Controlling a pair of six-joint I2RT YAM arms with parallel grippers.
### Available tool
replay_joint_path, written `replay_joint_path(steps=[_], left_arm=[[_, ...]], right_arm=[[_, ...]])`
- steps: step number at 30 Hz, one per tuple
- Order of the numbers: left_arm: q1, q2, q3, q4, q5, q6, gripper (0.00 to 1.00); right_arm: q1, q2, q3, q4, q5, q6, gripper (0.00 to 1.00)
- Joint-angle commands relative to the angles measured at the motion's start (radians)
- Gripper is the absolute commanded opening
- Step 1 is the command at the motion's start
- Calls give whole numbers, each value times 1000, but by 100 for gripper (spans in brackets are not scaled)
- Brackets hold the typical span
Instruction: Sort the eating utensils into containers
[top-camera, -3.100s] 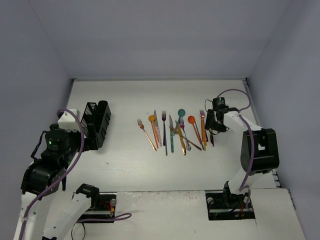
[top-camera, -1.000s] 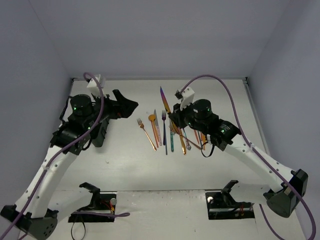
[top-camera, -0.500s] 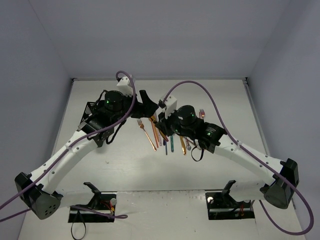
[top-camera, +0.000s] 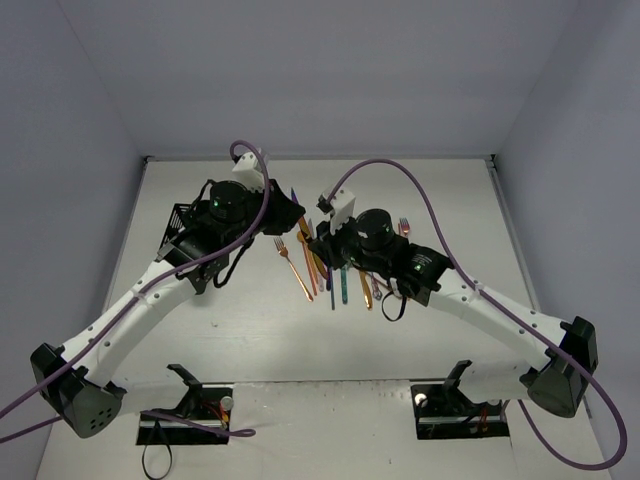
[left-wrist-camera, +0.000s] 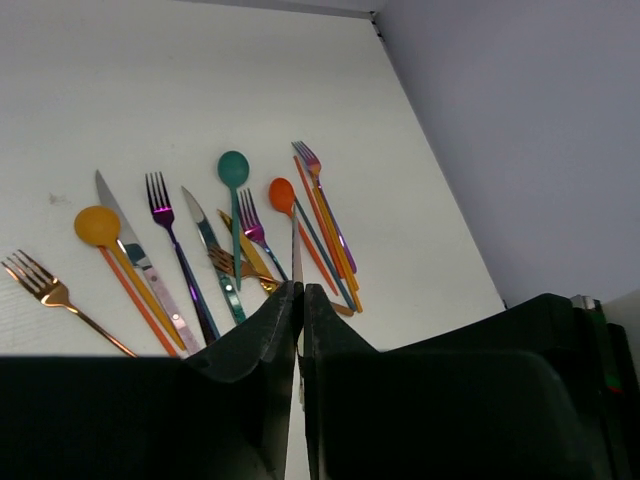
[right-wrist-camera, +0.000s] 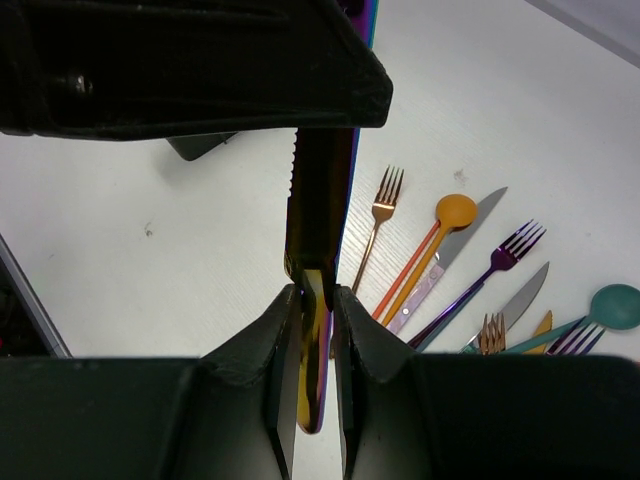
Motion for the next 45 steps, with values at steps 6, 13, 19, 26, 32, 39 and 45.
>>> replay_joint_path(steps=[6,13,19,26,32,39,45], left_arm=[[-8,-49,-9,84,-23,20,0],[29,-103,81,-57,-190,223,0],[309,-102,196,-140,-203,423,0],[564,-3,251,-53,-86,621,0],[697,141,277,60,-23,706,0],[737,251,274,201,34,704,0],[743,289,253,244,44,698,0]], right_arm=[[5,-8,14,133,-30,12,34],[2,-62,-37,127,2,14,80],[-4,-163,-124,109,67,30,84],[-2,-195,-201,96,28,108,83],[-2,-238,-274,96,-27,145,83],[-1,-289,-322,91,-43,151,83],[-2,-302,-335,83,-39,155,84]])
